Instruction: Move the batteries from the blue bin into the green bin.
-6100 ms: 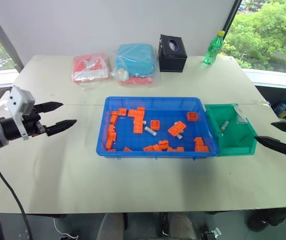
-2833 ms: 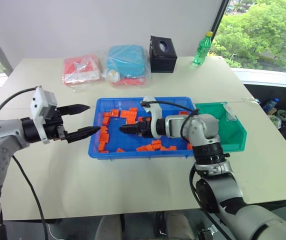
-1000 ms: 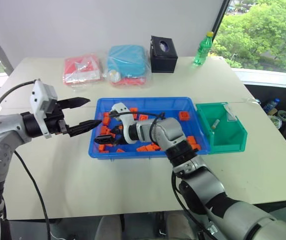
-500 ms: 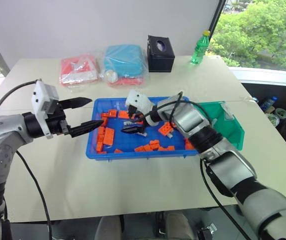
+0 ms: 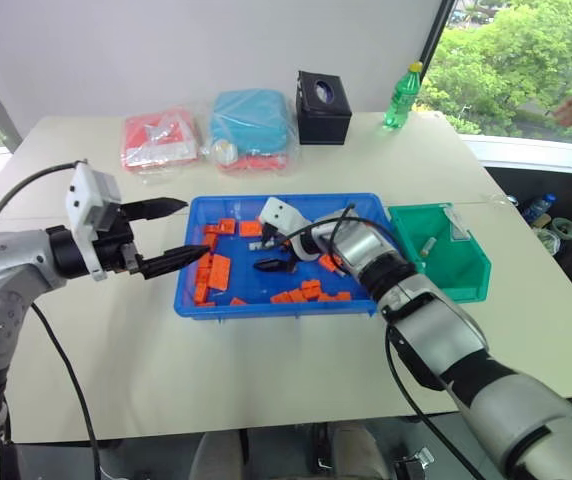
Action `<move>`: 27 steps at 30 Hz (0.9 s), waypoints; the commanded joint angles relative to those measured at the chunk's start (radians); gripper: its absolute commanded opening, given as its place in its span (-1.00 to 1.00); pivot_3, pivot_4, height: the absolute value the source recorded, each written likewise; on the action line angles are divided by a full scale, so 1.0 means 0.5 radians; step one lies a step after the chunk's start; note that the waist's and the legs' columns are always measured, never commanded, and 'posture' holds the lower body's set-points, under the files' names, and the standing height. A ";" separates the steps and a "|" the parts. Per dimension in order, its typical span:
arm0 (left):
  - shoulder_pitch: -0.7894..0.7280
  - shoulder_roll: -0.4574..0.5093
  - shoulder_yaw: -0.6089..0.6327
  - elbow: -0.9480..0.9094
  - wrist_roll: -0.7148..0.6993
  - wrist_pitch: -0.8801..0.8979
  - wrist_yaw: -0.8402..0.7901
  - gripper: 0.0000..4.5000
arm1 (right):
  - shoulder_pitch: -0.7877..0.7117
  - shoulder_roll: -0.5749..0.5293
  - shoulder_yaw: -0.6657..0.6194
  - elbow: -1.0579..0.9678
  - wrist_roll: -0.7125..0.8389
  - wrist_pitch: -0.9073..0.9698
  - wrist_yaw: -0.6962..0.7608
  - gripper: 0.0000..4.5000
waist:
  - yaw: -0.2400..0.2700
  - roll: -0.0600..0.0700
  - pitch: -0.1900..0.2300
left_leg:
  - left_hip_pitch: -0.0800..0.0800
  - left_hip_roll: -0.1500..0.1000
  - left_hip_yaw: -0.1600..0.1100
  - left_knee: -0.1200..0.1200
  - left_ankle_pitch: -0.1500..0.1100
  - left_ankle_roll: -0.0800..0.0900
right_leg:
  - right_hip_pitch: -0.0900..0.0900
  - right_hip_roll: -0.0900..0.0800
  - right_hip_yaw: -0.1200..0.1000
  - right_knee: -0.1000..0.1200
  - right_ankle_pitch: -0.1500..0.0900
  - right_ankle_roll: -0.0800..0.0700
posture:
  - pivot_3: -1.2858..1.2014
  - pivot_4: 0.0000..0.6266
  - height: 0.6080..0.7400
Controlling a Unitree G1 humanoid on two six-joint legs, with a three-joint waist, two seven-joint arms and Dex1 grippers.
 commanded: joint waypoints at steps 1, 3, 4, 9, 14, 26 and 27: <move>-0.003 0.029 0.014 -0.074 -0.030 0.002 -0.022 1.00 | -0.079 0.021 -0.083 0.131 -0.016 -0.013 0.049 0.74 | 0.001 0.000 0.000 | 0.000 0.000 0.000 0.000 0.000 0.000 | 0.000 0.000 0.000 0.000 0.000 0.000 | 0.03 -0.52 0.89; -0.007 0.029 0.013 -0.073 -0.028 0.004 -0.025 1.00 | -0.091 0.030 -0.116 0.171 -0.021 -0.023 0.058 0.38 | 0.002 0.000 0.000 | 0.001 0.000 0.000 0.000 0.000 0.000 | 0.001 0.000 0.000 0.000 0.000 0.000 | 0.03 -0.52 0.89; -0.010 0.028 0.014 -0.067 -0.026 0.002 -0.027 1.00 | -0.096 0.039 -0.135 0.174 -0.018 -0.017 0.069 0.18 | 0.002 0.000 0.000 | 0.001 0.000 0.000 0.000 0.000 0.000 | 0.001 0.000 0.001 0.000 0.000 0.000 | 0.03 -0.52 0.89; -0.022 0.018 0.002 -0.046 -0.016 -0.008 -0.032 1.00 | -0.094 0.079 -0.209 0.098 0.007 0.091 0.125 -0.52 | -0.002 0.000 0.000 | 0.001 0.000 0.000 0.000 0.000 0.000 | 0.001 0.001 0.001 0.000 0.001 -0.001 | 0.03 -0.52 0.89; -0.046 -0.004 -0.053 -0.029 -0.027 -0.008 -0.063 1.00 | 0.022 0.017 -0.290 -0.361 0.078 0.375 0.150 -0.52 | 0.010 0.000 0.000 | 0.000 0.000 -0.001 0.000 0.000 0.000 | 0.002 0.001 0.002 0.000 0.001 -0.001 | 0.03 -0.52 0.89; -0.192 -0.071 -0.233 0.115 0.018 -0.048 -0.172 1.00 | 0.570 -0.429 -1.078 -2.295 0.494 1.881 -0.320 -0.52 | 0.045 -0.001 -0.001 | -0.002 -0.002 -0.003 0.002 0.000 0.000 | 0.001 0.001 0.004 -0.002 0.000 0.000 | 0.03 -0.52 0.89; -0.205 -0.073 -0.236 0.139 0.024 -0.053 -0.181 1.00 | 0.606 -0.429 -1.067 -2.350 0.519 1.916 -0.342 -0.52 | 0.046 -0.001 -0.001 | -0.001 -0.002 -0.003 0.001 0.000 0.000 | 0.001 0.001 0.004 -0.002 -0.001 0.000 | 0.03 -0.52 0.89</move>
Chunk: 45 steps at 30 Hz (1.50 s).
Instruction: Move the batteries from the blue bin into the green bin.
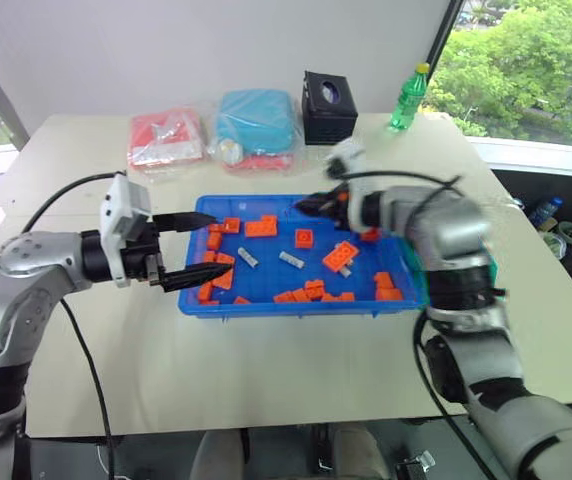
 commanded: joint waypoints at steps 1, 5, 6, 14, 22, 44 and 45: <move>-0.074 0.005 0.000 0.064 0.031 -0.047 -0.036 1.00 | 0.093 0.031 -0.026 -0.253 0.121 0.186 -0.098 -0.52 | -0.006 0.000 0.000 | 0.000 0.000 0.000 0.000 0.000 0.000 | 0.000 0.000 0.000 0.000 0.000 0.000 | 0.03 -0.52 0.89; -0.140 0.042 0.016 0.174 0.084 -0.063 -0.076 1.00 | 0.134 0.216 0.160 -0.165 0.142 0.105 -0.209 -0.16 | -0.049 0.001 0.001 | 0.003 0.004 0.003 -0.002 0.000 0.000 | -0.004 0.001 0.000 0.001 0.000 0.000 | 0.03 -0.52 0.89; -0.143 0.059 0.029 0.193 0.092 -0.060 -0.086 1.00 | 0.127 0.252 0.224 -0.128 0.133 0.062 -0.229 0.07 | -0.053 0.002 0.001 | 0.003 0.004 0.003 -0.003 0.000 0.001 | -0.004 0.002 0.000 0.002 0.000 0.000 | 0.03 -0.52 0.89; 0.026 0.239 0.190 0.217 0.115 -0.074 -0.175 1.00 | 0.025 0.497 0.672 0.291 0.069 -0.348 -0.251 0.51 | -0.033 0.001 0.001 | -0.001 0.003 0.001 -0.002 0.000 0.001 | -0.007 0.003 0.001 -0.001 0.000 -0.001 | 0.03 -0.52 0.89; 0.094 0.229 0.232 0.077 0.053 -0.023 -0.145 1.00 | 0.071 0.535 0.895 0.606 -0.012 -0.670 -0.218 0.51 | -0.036 0.001 0.001 | -0.003 0.003 0.001 -0.001 0.000 0.000 | -0.005 0.003 0.001 -0.018 0.000 -0.001 | 0.03 -0.52 0.89; -0.034 0.142 0.118 0.091 0.045 -0.024 -0.093 1.00 | 0.103 0.579 0.696 0.754 -0.026 -0.795 -0.296 -0.97 | -0.032 0.001 0.001 | 0.001 0.004 0.001 -0.003 0.000 0.000 | -0.004 0.005 0.001 -0.007 0.001 -0.001 | 0.03 -0.52 0.89; -0.047 0.120 0.091 0.087 0.039 -0.018 -0.099 1.00 | 0.150 0.520 0.600 0.571 0.023 -0.676 -0.317 -0.97 | -0.032 0.001 0.001 | 0.000 0.004 0.001 -0.002 0.000 0.000 | -0.004 0.005 0.001 -0.005 0.001 -0.002 | 0.03 -0.52 0.89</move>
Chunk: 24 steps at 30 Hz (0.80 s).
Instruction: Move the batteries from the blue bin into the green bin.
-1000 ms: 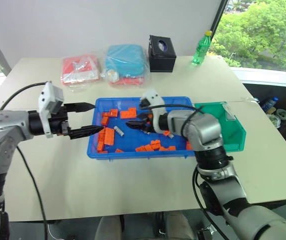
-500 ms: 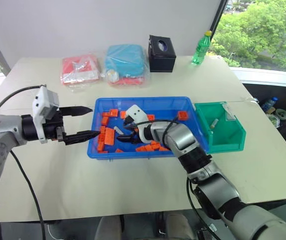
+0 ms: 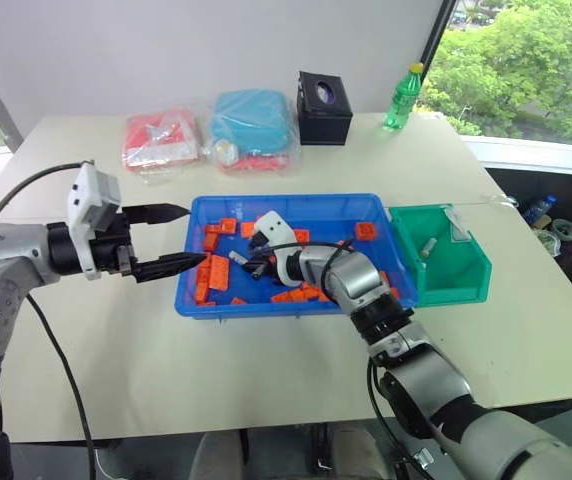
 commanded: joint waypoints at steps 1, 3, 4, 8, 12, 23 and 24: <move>-0.055 -0.044 -0.047 -0.008 -0.019 -0.014 -0.019 1.00 | 0.075 -0.127 -0.233 -0.490 0.133 0.266 -0.049 -0.97 | 0.007 0.000 0.000 | 0.000 0.000 0.000 0.000 0.000 0.000 | 0.000 0.000 0.000 0.000 0.000 0.000 | 0.03 -0.52 0.89; -0.067 -0.081 -0.086 -0.028 -0.030 -0.003 -0.023 1.00 | 0.160 -0.236 -0.440 -0.843 0.215 0.501 -0.124 -0.97 | 0.017 0.000 0.000 | -0.003 -0.002 -0.002 0.002 0.000 0.000 | 0.000 0.000 0.001 -0.001 0.000 -0.001 | 0.03 -0.52 0.89; -0.071 -0.093 -0.097 -0.031 -0.032 -0.001 -0.024 1.00 | 0.184 -0.263 -0.521 -0.973 0.253 0.601 -0.159 -0.97 | 0.025 0.000 0.000 | -0.003 -0.002 -0.002 0.002 0.000 0.000 | 0.000 0.000 0.002 -0.003 0.001 -0.001 | 0.03 -0.52 0.89; -0.120 -0.165 -0.169 0.015 -0.001 -0.021 -0.032 1.00 | 0.233 -0.312 -1.086 -1.507 0.446 1.131 -0.299 -0.97 | 0.045 0.001 0.000 | -0.004 -0.001 0.000 0.001 0.000 0.000 | 0.001 0.000 0.001 -0.010 -0.001 0.001 | 0.03 -0.52 0.89; -0.187 -0.239 -0.218 0.105 0.045 -0.055 -0.021 1.00 | 0.279 -0.341 -1.588 -1.679 0.408 1.363 -0.469 -0.97 | 0.046 0.001 0.000 | -0.002 0.000 0.000 0.000 0.000 0.000 | 0.000 0.002 0.001 -0.012 -0.001 0.001 | 0.03 -0.52 0.89; -0.344 -0.322 -0.303 0.239 0.115 -0.093 -0.081 1.00 | 0.608 -0.654 -1.970 -1.704 0.405 1.393 -0.534 -0.97 | 0.037 0.006 0.001 | -0.005 0.000 0.004 0.000 0.000 0.001 | 0.006 0.002 0.002 -0.022 -0.001 0.001 | 0.03 -0.52 0.89; -0.355 -0.325 -0.307 0.249 0.120 -0.096 -0.085 1.00 | 0.618 -0.655 -1.977 -1.693 0.410 1.390 -0.534 -0.75 | 0.037 0.006 0.001 | -0.005 0.000 0.003 0.000 0.000 0.001 | 0.006 0.002 0.002 -0.021 -0.001 0.001 | 0.03 -0.52 0.89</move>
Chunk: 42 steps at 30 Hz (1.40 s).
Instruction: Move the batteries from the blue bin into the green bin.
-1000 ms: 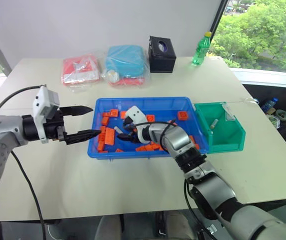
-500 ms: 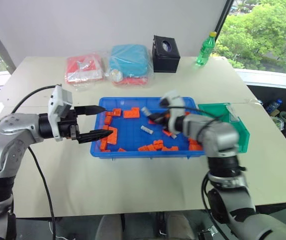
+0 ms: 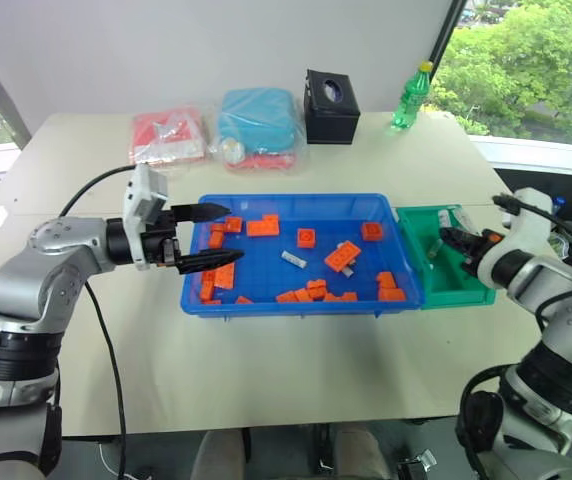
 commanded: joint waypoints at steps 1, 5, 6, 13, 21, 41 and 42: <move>-0.064 -0.009 0.008 0.016 0.010 -0.043 -0.027 1.00 | 0.024 -0.044 -0.031 -0.039 0.036 -0.042 -0.002 -0.50 | -0.001 0.000 0.000 | 0.001 0.000 0.000 0.000 0.000 0.000 | 0.000 0.000 0.000 0.000 0.000 0.000 | 0.03 -0.52 0.89; -0.064 -0.015 0.006 0.003 0.012 -0.041 -0.028 1.00 | -0.013 -0.086 0.036 -0.014 0.053 -0.077 0.004 0.30 | -0.002 0.002 0.000 | 0.000 0.001 0.000 0.000 0.000 0.000 | -0.002 0.000 0.000 0.000 0.000 0.000 | 0.03 -0.52 0.89; -0.059 -0.014 0.008 -0.006 0.011 -0.041 -0.028 1.00 | -0.039 -0.113 0.066 -0.006 0.063 -0.087 0.013 0.30 | -0.002 0.003 0.001 | 0.000 0.001 0.000 0.000 0.000 0.000 | -0.004 0.000 0.000 -0.001 0.000 0.000 | 0.03 -0.52 0.89; 0.017 0.021 0.053 -0.074 -0.006 -0.026 -0.011 1.00 | -0.257 -0.025 0.717 -0.125 0.249 -0.154 0.119 0.30 | -0.024 0.005 0.002 | 0.001 0.002 0.000 -0.001 0.000 0.000 | -0.005 0.000 0.000 -0.004 0.000 0.000 | 0.03 -0.52 0.89; 0.035 0.029 0.055 -0.147 -0.035 -0.002 0.023 1.00 | -0.243 0.080 1.492 0.276 0.121 -0.570 0.159 0.30 | -0.032 0.004 0.003 | -0.001 0.003 -0.001 0.000 -0.001 0.001 | -0.005 0.003 0.000 -0.005 0.000 -0.001 | 0.03 -0.52 0.89; 0.050 0.033 0.098 -0.216 -0.071 0.037 0.091 1.00 | -0.264 0.231 1.810 1.010 -0.097 -1.156 0.289 -0.55 | -0.037 0.002 0.002 | 0.002 0.004 -0.001 0.002 -0.001 0.001 | -0.004 0.004 0.000 0.001 0.000 0.000 | 0.03 -0.52 0.89; 0.048 0.033 0.096 -0.213 -0.071 0.036 0.090 1.00 | -0.263 0.238 1.799 0.990 -0.093 -1.148 0.285 -0.79 | -0.038 0.002 0.002 | 0.002 0.004 -0.001 0.001 -0.001 0.001 | -0.003 0.004 0.000 0.001 0.000 0.000 | 0.03 -0.52 0.89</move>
